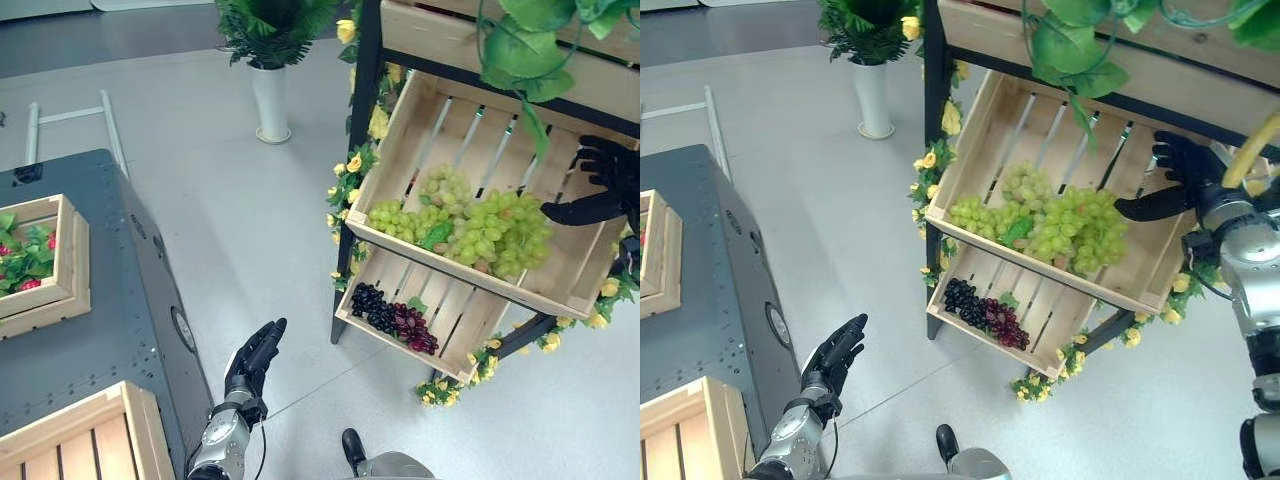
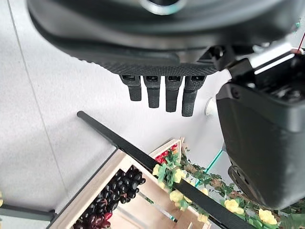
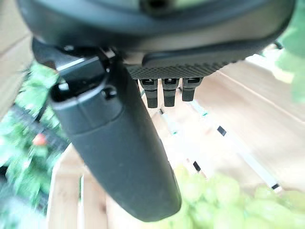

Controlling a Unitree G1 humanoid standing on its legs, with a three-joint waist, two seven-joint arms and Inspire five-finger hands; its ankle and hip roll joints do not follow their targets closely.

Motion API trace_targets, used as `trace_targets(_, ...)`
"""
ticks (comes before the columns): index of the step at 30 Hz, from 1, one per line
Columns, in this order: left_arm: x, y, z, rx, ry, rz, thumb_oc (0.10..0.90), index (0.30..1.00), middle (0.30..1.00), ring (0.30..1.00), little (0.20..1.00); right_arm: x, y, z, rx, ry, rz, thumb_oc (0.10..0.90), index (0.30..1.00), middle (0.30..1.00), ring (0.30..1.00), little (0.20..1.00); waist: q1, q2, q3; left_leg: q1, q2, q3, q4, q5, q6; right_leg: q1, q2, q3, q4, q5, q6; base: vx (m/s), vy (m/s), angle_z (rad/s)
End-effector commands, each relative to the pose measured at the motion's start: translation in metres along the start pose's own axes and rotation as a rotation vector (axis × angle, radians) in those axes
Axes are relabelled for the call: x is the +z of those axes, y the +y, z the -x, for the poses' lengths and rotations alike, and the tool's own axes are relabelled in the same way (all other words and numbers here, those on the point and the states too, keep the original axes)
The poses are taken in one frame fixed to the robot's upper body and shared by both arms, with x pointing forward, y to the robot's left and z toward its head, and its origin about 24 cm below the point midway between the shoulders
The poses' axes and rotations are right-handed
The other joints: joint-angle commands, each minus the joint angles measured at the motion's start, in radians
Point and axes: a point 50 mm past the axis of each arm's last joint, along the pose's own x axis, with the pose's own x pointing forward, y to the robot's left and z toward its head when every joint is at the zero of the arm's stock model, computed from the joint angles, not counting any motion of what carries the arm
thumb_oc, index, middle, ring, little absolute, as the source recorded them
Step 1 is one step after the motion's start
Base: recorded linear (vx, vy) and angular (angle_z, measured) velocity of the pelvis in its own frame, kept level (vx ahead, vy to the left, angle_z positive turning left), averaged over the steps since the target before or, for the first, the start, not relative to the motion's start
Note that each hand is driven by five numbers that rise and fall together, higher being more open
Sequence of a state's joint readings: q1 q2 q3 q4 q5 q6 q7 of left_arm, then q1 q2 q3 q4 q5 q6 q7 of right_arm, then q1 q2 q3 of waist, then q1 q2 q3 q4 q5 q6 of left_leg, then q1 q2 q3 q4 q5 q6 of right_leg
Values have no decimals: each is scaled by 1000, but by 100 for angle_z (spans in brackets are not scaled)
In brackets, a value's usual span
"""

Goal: Pick up the fruits from the basket on one side to the basket on the other side

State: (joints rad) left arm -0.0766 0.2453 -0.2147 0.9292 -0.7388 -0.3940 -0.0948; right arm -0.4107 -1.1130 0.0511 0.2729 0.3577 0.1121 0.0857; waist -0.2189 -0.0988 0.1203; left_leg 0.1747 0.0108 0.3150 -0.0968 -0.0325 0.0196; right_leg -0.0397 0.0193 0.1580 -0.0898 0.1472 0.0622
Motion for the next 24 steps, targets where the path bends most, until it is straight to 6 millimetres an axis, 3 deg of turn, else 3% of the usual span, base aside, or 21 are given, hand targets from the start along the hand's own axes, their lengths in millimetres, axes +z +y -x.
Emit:
trace_targets(1, 35, -8, -12, -64, -166, -60, 800, 900, 900, 900, 900, 44, -28, 11, -176, -262, 143, 800, 900, 900, 900, 900, -1, -14, -73, -16, -27, -16, 10, -82, 29, 57, 47, 0, 3, -79, 17, 0, 0, 0)
trace_targets(8, 35, -5, -12, -38, -177, -41, 800, 900, 900, 900, 900, 53, 6, 45, -63, -396, 244, 800, 900, 900, 900, 900, -45, 11, -67, -5, -25, -10, 10, -111, 38, 61, 54, 20, 3, -96, 28, 33, 37, -6)
trace_targets(13, 33, -2, -9, -25, -181, -29, 800, 900, 900, 900, 900, 54, 25, 67, 66, -455, 175, 800, 900, 900, 900, 900, -63, 18, -65, 0, -25, 7, 10, -115, 41, 59, 56, 34, 3, -95, 31, 4, 11, -6)
trace_targets(16, 31, -4, -8, -18, -180, -31, 800, 900, 900, 900, 900, 65, 42, 82, 139, -596, 94, 800, 900, 900, 900, 900, -71, 23, -66, 0, -25, 17, 10, -113, 40, 57, 55, 38, 3, -94, 33, -2, 2, -7)
trace_targets(18, 30, -5, -8, -17, -179, -32, 800, 900, 900, 900, 900, 72, 49, 90, 97, -682, 179, 800, 900, 900, 900, 900, -72, 26, -66, 0, -26, 19, 10, -113, 40, 56, 54, 40, 3, -94, 34, 0, 0, 0)
trace_targets(19, 28, -7, -8, -11, -175, -27, 800, 900, 900, 900, 900, 79, 57, 100, 0, -809, 356, 800, 900, 900, 900, 900, -72, 31, -67, 0, -27, 20, 10, -114, 43, 55, 55, 42, 3, -94, 36, 0, 0, 0)
trace_targets(21, 20, -8, -5, -9, -157, -19, 800, 900, 900, 900, 900, 87, 69, 115, -104, -981, 542, 800, 900, 900, 900, 900, -68, 39, -70, -1, -28, 19, 10, -116, 48, 54, 55, 46, 3, -94, 40, 0, 0, 0)
trace_targets(24, 12, -11, -2, -23, -135, -22, 800, 900, 900, 900, 900, 84, 83, 121, -72, -1044, 532, 800, 900, 900, 900, 900, -58, 44, -71, -2, -32, 14, 11, -116, 49, 56, 52, 45, 3, -96, 43, 0, 0, 0)
